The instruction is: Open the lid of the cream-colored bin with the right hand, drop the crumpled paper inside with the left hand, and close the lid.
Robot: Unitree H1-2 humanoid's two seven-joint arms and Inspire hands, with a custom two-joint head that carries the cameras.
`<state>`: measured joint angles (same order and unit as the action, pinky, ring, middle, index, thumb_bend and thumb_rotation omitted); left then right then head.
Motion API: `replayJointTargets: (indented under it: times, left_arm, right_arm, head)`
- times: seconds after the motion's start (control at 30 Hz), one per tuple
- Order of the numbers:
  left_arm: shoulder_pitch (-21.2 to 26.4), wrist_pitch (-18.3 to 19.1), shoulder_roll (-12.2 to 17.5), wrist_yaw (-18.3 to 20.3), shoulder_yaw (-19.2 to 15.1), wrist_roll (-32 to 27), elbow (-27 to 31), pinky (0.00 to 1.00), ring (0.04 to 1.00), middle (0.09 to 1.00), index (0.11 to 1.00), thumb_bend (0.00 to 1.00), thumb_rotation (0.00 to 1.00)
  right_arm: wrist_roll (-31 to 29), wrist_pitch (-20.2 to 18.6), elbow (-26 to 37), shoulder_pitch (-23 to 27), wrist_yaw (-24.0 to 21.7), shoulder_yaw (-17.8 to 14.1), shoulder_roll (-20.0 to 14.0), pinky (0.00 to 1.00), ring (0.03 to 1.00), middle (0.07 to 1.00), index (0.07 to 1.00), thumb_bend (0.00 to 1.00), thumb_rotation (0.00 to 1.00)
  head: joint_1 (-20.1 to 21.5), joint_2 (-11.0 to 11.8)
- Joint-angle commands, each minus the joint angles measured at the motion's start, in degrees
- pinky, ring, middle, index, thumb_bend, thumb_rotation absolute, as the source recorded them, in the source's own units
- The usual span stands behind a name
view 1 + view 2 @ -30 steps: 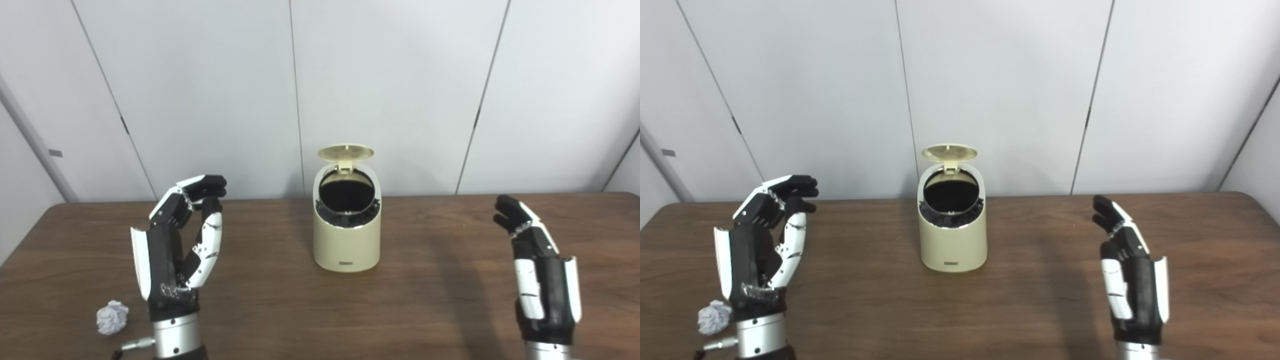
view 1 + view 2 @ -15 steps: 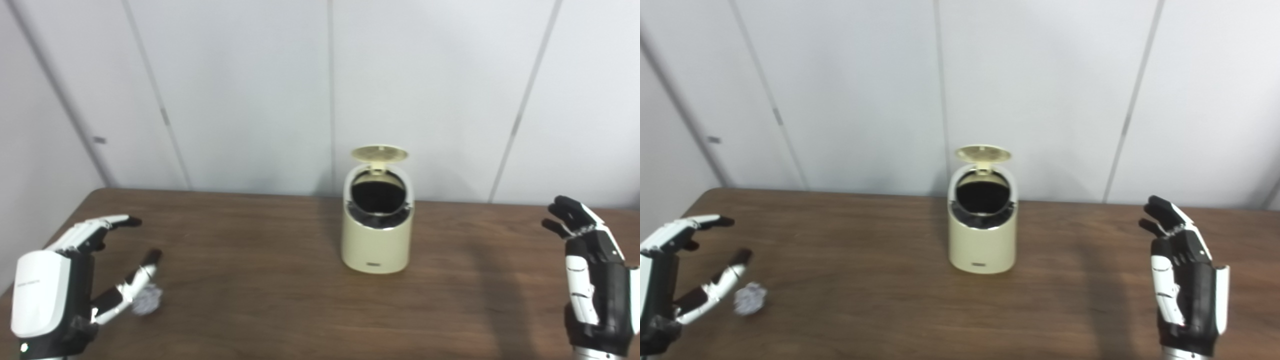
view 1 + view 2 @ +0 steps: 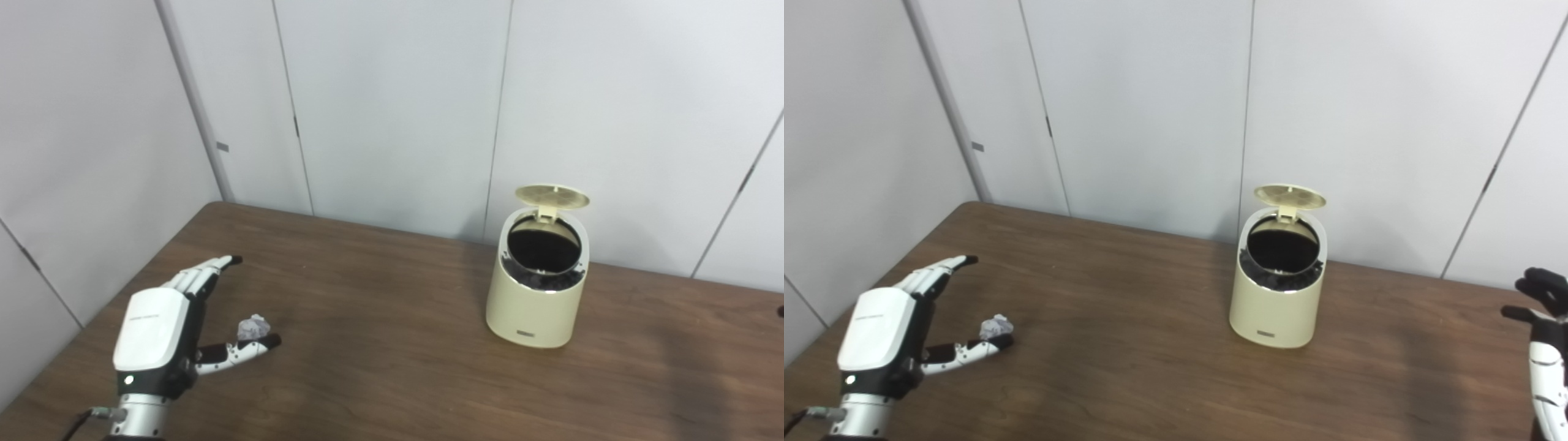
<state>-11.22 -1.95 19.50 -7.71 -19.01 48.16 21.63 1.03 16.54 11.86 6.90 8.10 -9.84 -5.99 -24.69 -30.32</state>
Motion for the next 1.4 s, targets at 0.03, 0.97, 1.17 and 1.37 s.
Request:
replayJointTargets:
  times: [0.03,0.97,1.17,1.37]
  left_arm:
    - [0.68,1.52,0.82,0.55,0.64,0.11,0.51,0.71,0.853,0.888,0.889,1.00,0.57]
    - [4.65,13.27,1.27,7.14,9.69,3.03,-6.10,0.82,0.912,0.923,0.925,1.00,0.57]
    - [4.59,14.11,1.07,6.09,10.50,3.62,-7.34,0.81,0.900,0.916,0.914,1.00,0.57]
    - [4.69,14.37,1.01,3.85,11.55,3.91,-9.47,0.78,0.881,0.899,0.896,1.00,0.58]
  right_arm:
    - [-0.70,0.12,1.99,1.82,-0.60,-0.74,-1.42,0.56,0.710,0.726,0.685,0.05,0.49]
    - [-2.61,-3.94,2.24,2.53,-1.27,-3.65,-3.66,0.53,0.701,0.724,0.686,0.04,0.52]
    - [-4.04,-4.86,2.51,2.39,-1.35,-4.05,-3.85,0.53,0.702,0.723,0.684,0.03,0.49]
    - [-4.27,-5.38,3.05,2.19,-1.41,-4.03,-3.97,0.53,0.702,0.723,0.683,0.02,0.47]
  head:
    - [-0.85,-0.37]
    - [-6.04,-1.33]
    - [-6.12,-1.59]
    - [-5.92,-1.61]
